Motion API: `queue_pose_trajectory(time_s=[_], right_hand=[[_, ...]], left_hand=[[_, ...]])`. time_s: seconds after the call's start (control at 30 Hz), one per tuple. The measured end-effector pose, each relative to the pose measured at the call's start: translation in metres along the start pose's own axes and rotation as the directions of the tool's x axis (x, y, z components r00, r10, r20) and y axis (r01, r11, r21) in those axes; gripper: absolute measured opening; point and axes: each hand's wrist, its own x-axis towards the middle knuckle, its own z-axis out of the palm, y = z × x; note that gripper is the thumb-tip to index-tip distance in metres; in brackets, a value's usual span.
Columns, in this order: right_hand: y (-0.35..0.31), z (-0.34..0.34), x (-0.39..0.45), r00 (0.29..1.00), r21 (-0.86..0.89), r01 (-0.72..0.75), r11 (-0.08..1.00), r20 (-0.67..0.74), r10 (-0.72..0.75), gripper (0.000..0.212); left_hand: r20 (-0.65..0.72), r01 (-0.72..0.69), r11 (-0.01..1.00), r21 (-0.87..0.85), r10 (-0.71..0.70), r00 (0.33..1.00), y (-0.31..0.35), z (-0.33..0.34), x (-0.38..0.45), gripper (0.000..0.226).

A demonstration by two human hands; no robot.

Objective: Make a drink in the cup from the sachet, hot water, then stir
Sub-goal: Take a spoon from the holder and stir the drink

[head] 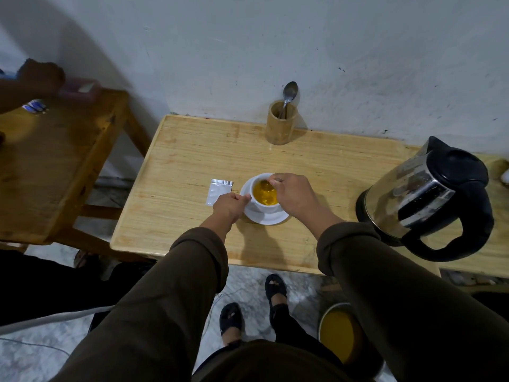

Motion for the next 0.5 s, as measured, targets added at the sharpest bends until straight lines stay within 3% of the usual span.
queue_pose_trajectory(time_s=[0.23,0.5], right_hand=[[-0.0001,-0.0025,0.0014,0.997,0.006,0.0,1.0,0.082,-0.001,0.035],[-0.001,-0.0052,0.0023,0.999,-0.004,-0.034,0.999,0.029,0.034,0.032]], left_hand=[[0.006,0.009,1.0,-0.019,-0.009,1.0,-0.0002,-0.0002,-0.0003,0.026],[0.003,0.014,1.0,-0.024,-0.014,1.0,0.001,-0.0004,-0.002,0.026]])
